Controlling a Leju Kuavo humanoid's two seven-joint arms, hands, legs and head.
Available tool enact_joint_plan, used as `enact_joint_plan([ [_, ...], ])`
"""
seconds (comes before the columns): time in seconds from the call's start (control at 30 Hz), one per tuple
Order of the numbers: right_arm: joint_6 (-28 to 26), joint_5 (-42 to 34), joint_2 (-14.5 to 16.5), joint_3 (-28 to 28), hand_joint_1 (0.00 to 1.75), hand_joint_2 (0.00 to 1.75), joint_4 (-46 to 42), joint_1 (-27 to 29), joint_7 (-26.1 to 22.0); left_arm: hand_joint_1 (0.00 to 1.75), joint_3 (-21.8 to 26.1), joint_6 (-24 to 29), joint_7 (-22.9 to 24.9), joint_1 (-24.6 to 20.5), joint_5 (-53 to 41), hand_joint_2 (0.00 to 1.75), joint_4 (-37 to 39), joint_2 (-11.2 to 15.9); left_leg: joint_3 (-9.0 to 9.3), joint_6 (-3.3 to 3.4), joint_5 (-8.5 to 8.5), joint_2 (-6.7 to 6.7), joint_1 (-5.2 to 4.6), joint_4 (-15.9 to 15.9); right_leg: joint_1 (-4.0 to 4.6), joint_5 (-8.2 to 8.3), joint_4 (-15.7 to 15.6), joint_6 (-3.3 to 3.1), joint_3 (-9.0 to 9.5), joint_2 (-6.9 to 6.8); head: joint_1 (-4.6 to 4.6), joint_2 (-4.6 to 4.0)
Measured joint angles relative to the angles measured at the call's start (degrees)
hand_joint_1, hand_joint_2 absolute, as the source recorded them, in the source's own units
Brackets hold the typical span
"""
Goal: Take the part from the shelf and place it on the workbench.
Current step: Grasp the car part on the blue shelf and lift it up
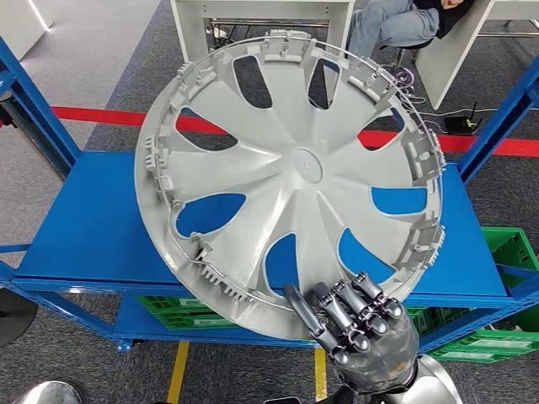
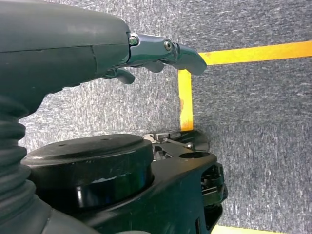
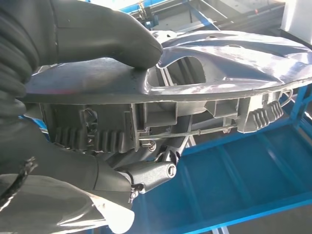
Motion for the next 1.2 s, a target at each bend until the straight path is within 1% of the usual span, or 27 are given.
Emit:
enact_joint_plan([
  [0.27, 0.0, 0.0, 0.0, 0.1, 1.75, 1.75, 0.1, 0.0, 0.0, 0.00, 0.0, 0.0, -0.1, 0.0, -0.1, 1.75, 0.0, 0.0, 0.00, 0.00, 0.00, 0.00, 0.00, 0.0, 0.00, 0.00, 0.0, 0.00, 0.00, 0.00, 0.00, 0.00],
  [0.47, 0.0, 0.0, 0.0, 0.8, 1.75, 1.75, 0.5, -0.3, 0.9, 0.00, 0.0, 0.1, 0.4, 0.0, -0.1, 1.75, 0.0, 0.0, -0.19, 0.23, -0.15, -0.01, -0.21, 0.4, -0.23, 0.10, 0.0, 0.25, -0.04, -0.01, -0.02, 0.00],
  [0.57, 0.0, 0.0, 0.0, 1.1, 1.75, 1.75, 0.7, -0.5, 1.4, 0.00, 0.0, 0.1, 0.6, 0.0, 0.0, 1.75, 0.0, 0.1, -0.36, 0.63, -0.12, -0.02, -0.35, 0.7, -0.37, 0.31, -0.1, 0.69, -0.05, 0.01, -0.02, 0.00],
  [0.63, 0.0, 0.0, 0.0, 1.3, 1.75, 1.75, 0.7, -0.6, 1.7, 0.00, 0.0, 0.1, 0.7, 0.0, 0.0, 1.75, 0.0, 0.1, -0.37, 1.30, 0.38, 0.06, -0.23, 0.3, -0.43, 0.26, -0.1, 1.16, -0.21, -0.03, -0.01, 0.00],
  [0.67, 0.0, 0.0, 0.0, 1.4, 1.75, 1.75, 0.7, -0.7, 1.9, 0.00, 0.0, 0.1, 0.8, -0.1, 0.0, 1.75, 0.0, 0.0, -0.42, 1.68, 0.70, 0.16, -0.12, 0.0, -0.43, -0.54, 0.7, 1.29, -0.65, -0.22, 0.02, 0.00],
  [0.7, 0.0, 0.0, 0.0, 1.5, 1.75, 1.75, 0.8, -0.8, 2.2, 0.00, 0.0, 0.1, 0.9, -0.1, 0.0, 1.75, 0.0, 0.0, -0.53, 2.03, 1.00, 0.27, -0.01, -0.3, -0.40, -2.00, 2.5, 1.37, -1.54, -0.44, 0.10, 0.00],
  [0.73, 0.0, 0.0, 0.0, 1.6, 1.75, 1.75, 0.9, -1.0, 2.5, 0.00, 0.0, 0.1, 1.0, -0.1, 0.0, 1.75, 0.0, 0.0, -0.73, 2.25, 1.21, 0.39, 0.01, -0.4, -0.41, -4.04, 5.6, 1.40, -2.94, -0.67, 0.17, 0.00],
  [0.77, 0.0, 0.0, 0.0, 1.7, 1.75, 1.75, 1.0, -1.2, 2.7, 0.00, 0.0, 0.1, 1.1, -0.1, 0.0, 1.75, 0.0, 0.0, -0.99, 2.37, 1.36, 0.47, -0.07, -0.4, -0.38, -6.22, 9.7, 1.45, -4.67, -0.82, 0.25, 0.00],
  [0.8, 0.0, 0.0, 0.0, 1.9, 1.75, 1.75, 1.1, -1.3, 3.0, 0.00, 0.0, 0.1, 1.1, -0.1, 0.0, 1.75, 0.0, 0.0, -1.24, 2.41, 1.49, 0.54, -0.14, -0.4, -0.37, -7.82, 13.7, 1.55, -6.28, -0.84, 0.28, 0.00],
  [0.83, 0.0, 0.0, 0.0, 2.0, 1.75, 1.75, 1.3, -1.3, 3.1, 0.00, 0.0, 0.1, 1.2, -0.1, 0.0, 1.75, 0.0, 0.0, -1.44, 2.40, 1.63, 0.60, -0.21, -0.3, -0.37, -8.43, 16.2, 1.60, -7.23, -0.86, 0.27, 0.00],
  [0.87, 0.0, 0.0, 0.0, 2.2, 1.75, 1.75, 1.4, -1.3, 3.2, 0.00, 0.0, 0.1, 1.2, -0.1, -0.1, 1.75, 0.0, 0.0, -1.59, 2.35, 1.75, 0.62, -0.25, -0.3, -0.37, -7.87, 16.6, 1.60, -7.16, -0.88, 0.28, 0.00],
  [0.9, 0.0, 0.0, 0.0, 2.3, 1.75, 1.75, 1.6, -1.3, 3.3, 0.00, 0.0, 0.1, 1.2, -0.1, -0.1, 1.75, 0.0, 0.0, -1.68, 2.24, 1.86, 0.61, -0.25, -0.2, -0.38, -6.21, 14.5, 1.54, -5.86, -0.92, 0.28, 0.00],
  [0.93, 0.0, 0.0, 0.0, 2.4, 1.75, 1.75, 1.7, -1.4, 3.3, 0.00, 0.0, 0.1, 1.2, -0.1, -0.1, 1.75, 0.0, 0.0, -1.73, 2.12, 1.94, 0.59, -0.25, -0.1, -0.40, -4.08, 10.5, 1.43, -3.65, -1.02, 0.29, 0.00],
  [0.97, 0.0, 0.0, 0.0, 2.5, 1.75, 1.75, 1.8, -1.5, 3.4, 0.00, 0.0, 0.1, 1.2, -0.1, -0.1, 1.75, 0.0, 0.0, -1.82, 1.92, 2.02, 0.57, -0.30, 0.0, -0.37, -2.65, 6.3, 1.32, -1.22, -1.13, 0.30, 0.00],
  [1.0, 0.0, 0.0, 0.0, 2.6, 1.75, 1.75, 1.9, -1.6, 3.6, 0.00, 0.0, 0.1, 1.3, -0.1, -0.1, 1.75, 0.0, 0.0, -1.99, 1.63, 2.16, 0.55, -0.37, 0.1, -0.29, -1.65, 2.9, 1.17, 0.68, -1.19, 0.27, 0.00],
  [1.03, 0.0, 0.0, 0.0, 2.7, 1.75, 1.75, 1.9, -1.7, 3.7, 0.00, 0.0, 0.1, 1.3, -0.1, -0.1, 1.75, 0.0, 0.0, -2.18, 1.26, 2.37, 0.54, -0.43, 0.3, -0.18, -1.33, 1.0, 1.03, 1.71, -1.21, 0.26, 0.00],
  [1.07, 0.0, 0.0, 0.0, 2.9, 1.75, 1.75, 2.0, -1.8, 3.8, 0.00, 0.0, 0.1, 1.3, -0.1, -0.2, 1.75, 0.0, 0.0, -2.39, 0.83, 2.63, 0.54, -0.47, 0.3, -0.05, -1.45, 0.4, 0.88, 1.95, -1.17, 0.24, 0.00],
  [1.1, 0.0, 0.0, 0.0, 3.0, 1.75, 1.75, 2.0, -1.9, 3.9, 0.00, 0.0, 0.1, 1.3, -0.1, -0.2, 1.75, 0.0, 0.0, -2.55, 0.41, 2.92, 0.53, -0.45, 0.4, 0.03, -1.15, 0.3, 0.59, 1.69, -1.12, 0.22, 0.00],
  [1.13, 0.0, 0.0, 0.0, 3.1, 1.75, 1.75, 2.1, -2.0, 4.0, 0.00, 0.0, 0.1, 1.3, -0.1, -0.2, 1.75, 0.0, 0.0, -2.72, 0.03, 2.93, 0.48, -0.38, 0.5, -0.07, -0.87, 0.3, 0.15, 1.34, -1.22, 0.26, 0.00],
  [1.17, 0.0, 0.0, 0.0, 3.2, 1.75, 1.75, 2.2, -2.1, 4.0, 0.00, 0.0, 0.1, 1.3, -0.1, -0.2, 1.75, 0.0, 0.0, -3.07, -0.34, 2.23, 0.43, -0.31, 1.1, -0.15, -0.52, 0.2, -0.40, 0.99, -1.32, 0.22, 0.00],
  [1.2, 0.0, 0.0, 0.0, 3.3, 1.75, 1.75, 2.2, -2.2, 4.0, 0.00, 0.0, 0.1, 1.3, -0.1, -0.2, 1.75, 0.0, 0.1, -3.73, -0.71, 0.61, 0.37, -0.22, 2.6, -0.26, -0.09, 0.1, -0.95, 0.54, -1.45, 0.13, 0.00],
])
